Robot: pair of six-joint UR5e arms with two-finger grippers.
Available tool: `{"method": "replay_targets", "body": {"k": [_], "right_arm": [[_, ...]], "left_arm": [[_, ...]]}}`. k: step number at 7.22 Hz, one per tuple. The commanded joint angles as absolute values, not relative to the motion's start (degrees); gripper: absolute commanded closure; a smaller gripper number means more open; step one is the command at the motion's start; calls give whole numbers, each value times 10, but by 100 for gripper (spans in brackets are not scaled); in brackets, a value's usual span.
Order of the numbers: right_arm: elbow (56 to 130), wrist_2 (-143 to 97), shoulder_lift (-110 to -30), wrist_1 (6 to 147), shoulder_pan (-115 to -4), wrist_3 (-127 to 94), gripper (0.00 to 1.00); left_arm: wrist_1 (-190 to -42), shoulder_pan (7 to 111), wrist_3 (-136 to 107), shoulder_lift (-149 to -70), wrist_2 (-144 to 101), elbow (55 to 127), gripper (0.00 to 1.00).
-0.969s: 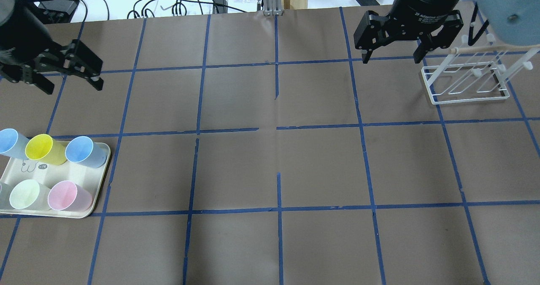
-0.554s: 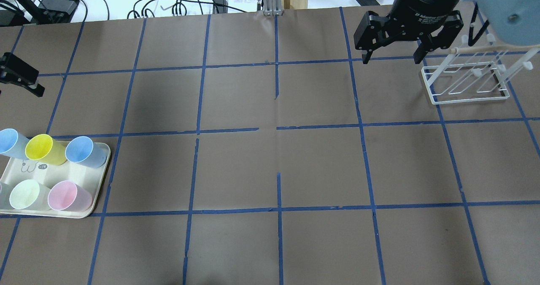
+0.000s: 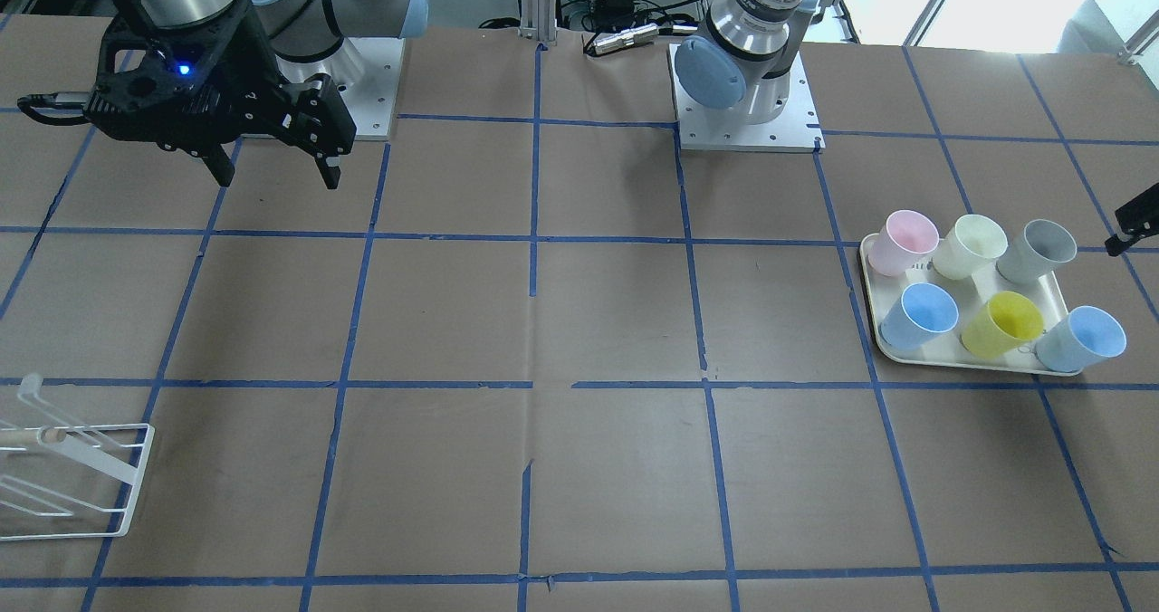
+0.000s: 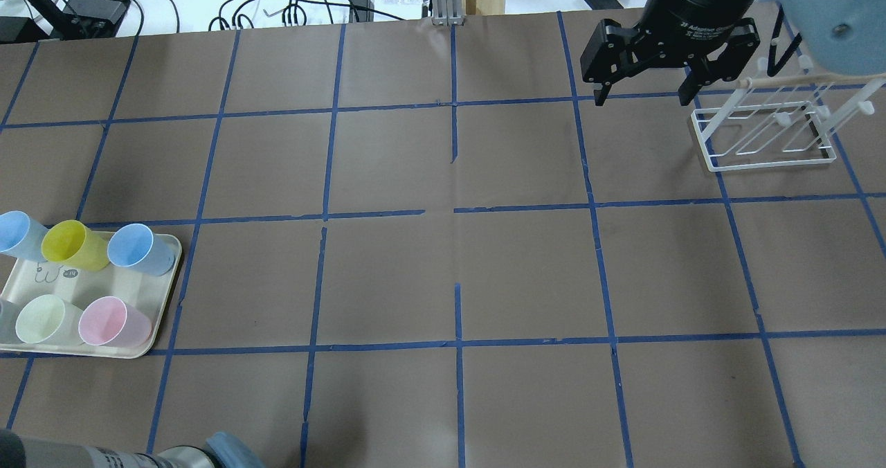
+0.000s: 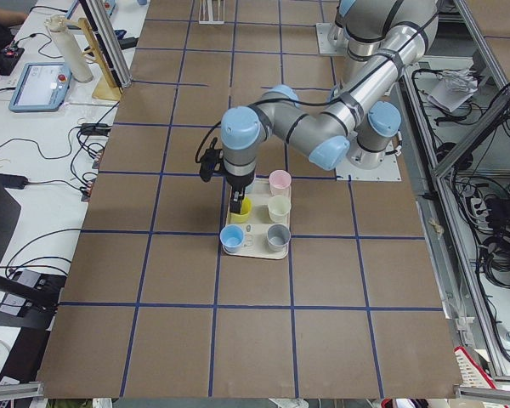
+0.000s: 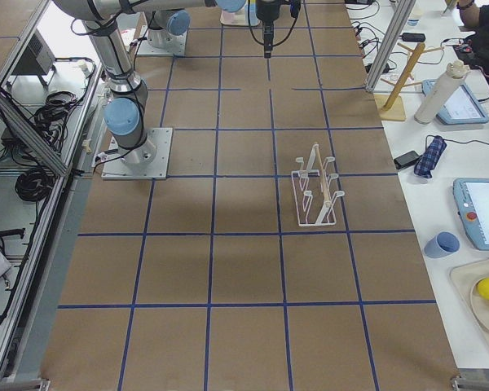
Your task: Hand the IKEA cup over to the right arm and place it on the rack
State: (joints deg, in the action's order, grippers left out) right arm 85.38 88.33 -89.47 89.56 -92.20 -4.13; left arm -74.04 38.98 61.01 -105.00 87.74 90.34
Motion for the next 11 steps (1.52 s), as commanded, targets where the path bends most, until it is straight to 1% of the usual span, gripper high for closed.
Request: {"method": "replay_targets", "body": {"k": [1, 3, 4, 7, 8, 11], "right_arm": [[854, 883, -895, 896, -922, -41, 0], [853, 883, -895, 896, -922, -41, 0], [854, 883, -895, 896, -922, -41, 0], [854, 883, -895, 896, -922, -41, 0], [853, 883, -895, 896, -922, -41, 0], [854, 883, -895, 896, -922, -41, 0]], "left_arm": [[-652, 351, 684, -1133, 856, 899, 0], [-647, 350, 662, -1174, 864, 891, 0], [-648, 354, 624, -1178, 870, 891, 0], [-646, 359, 622, -1193, 874, 895, 2], [-646, 359, 622, -1198, 873, 892, 12], [-645, 364, 621, -1204, 873, 891, 18]]}}
